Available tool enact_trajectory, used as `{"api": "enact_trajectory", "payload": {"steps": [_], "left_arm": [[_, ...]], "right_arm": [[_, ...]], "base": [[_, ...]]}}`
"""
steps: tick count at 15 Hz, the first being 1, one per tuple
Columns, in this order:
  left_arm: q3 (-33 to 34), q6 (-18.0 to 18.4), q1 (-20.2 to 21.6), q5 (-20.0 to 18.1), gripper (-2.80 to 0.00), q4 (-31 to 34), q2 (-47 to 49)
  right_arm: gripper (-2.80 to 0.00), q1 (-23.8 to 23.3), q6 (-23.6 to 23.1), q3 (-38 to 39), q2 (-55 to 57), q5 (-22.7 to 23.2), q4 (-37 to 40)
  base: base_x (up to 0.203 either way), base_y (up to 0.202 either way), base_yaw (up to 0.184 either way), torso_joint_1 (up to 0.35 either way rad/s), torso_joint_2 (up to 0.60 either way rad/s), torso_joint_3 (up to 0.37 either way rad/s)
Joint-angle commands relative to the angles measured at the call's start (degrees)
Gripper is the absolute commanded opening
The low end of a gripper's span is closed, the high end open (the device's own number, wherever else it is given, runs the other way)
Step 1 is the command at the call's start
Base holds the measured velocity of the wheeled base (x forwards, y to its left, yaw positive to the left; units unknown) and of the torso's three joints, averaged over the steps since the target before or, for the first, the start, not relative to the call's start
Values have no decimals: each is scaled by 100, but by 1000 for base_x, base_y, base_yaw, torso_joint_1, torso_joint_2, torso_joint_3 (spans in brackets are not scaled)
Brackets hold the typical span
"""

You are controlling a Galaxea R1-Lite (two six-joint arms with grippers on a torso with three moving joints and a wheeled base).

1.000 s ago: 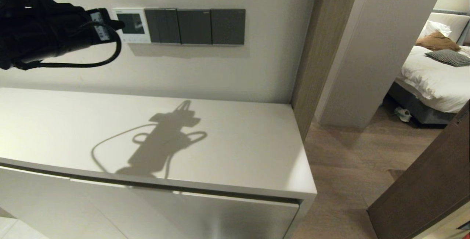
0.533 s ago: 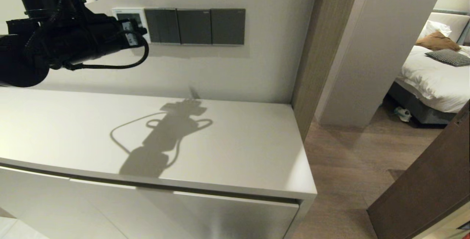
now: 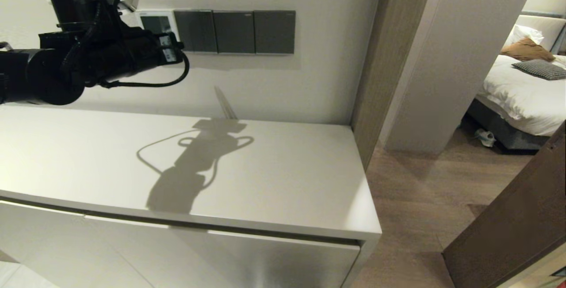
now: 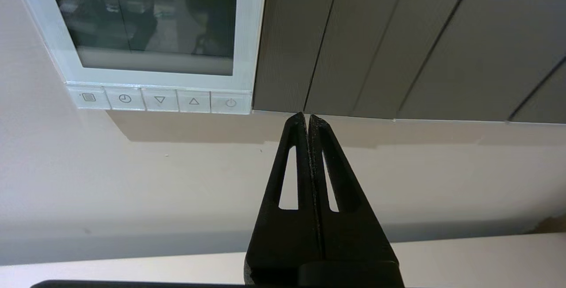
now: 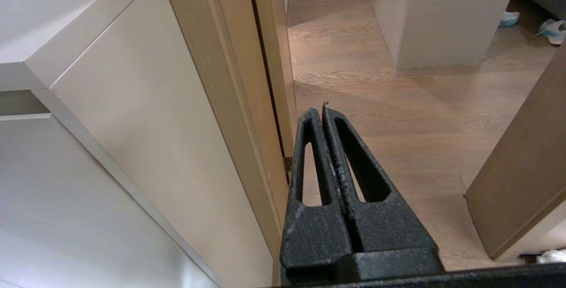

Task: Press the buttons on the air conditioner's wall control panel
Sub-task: Turn on the central air conditioner

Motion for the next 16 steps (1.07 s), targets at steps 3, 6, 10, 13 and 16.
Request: {"api": "enact_trajectory", "payload": {"steps": [3, 6, 10, 13, 16], "left_arm": [[-210, 14, 45, 167, -280, -27, 219], [-333, 17, 211, 174, -280, -28, 338], [-501, 17, 345, 175, -280, -32, 465], [-521, 17, 371, 167, -280, -40, 511], [-495, 17, 371, 167, -280, -40, 526]], "right_arm": [[-280, 2, -2, 9, 8, 2, 0], [-280, 2, 7, 9, 8, 2, 0], [-280, 2, -2, 9, 8, 2, 0], [-280, 2, -2, 9, 8, 2, 0], [-280, 2, -2, 9, 8, 2, 0]], "base": [[0, 0, 0, 0, 0, 0], [0, 0, 0, 0, 0, 0], [0, 0, 0, 0, 0, 0], [0, 0, 0, 0, 0, 0], [0, 0, 0, 0, 0, 0]]}}
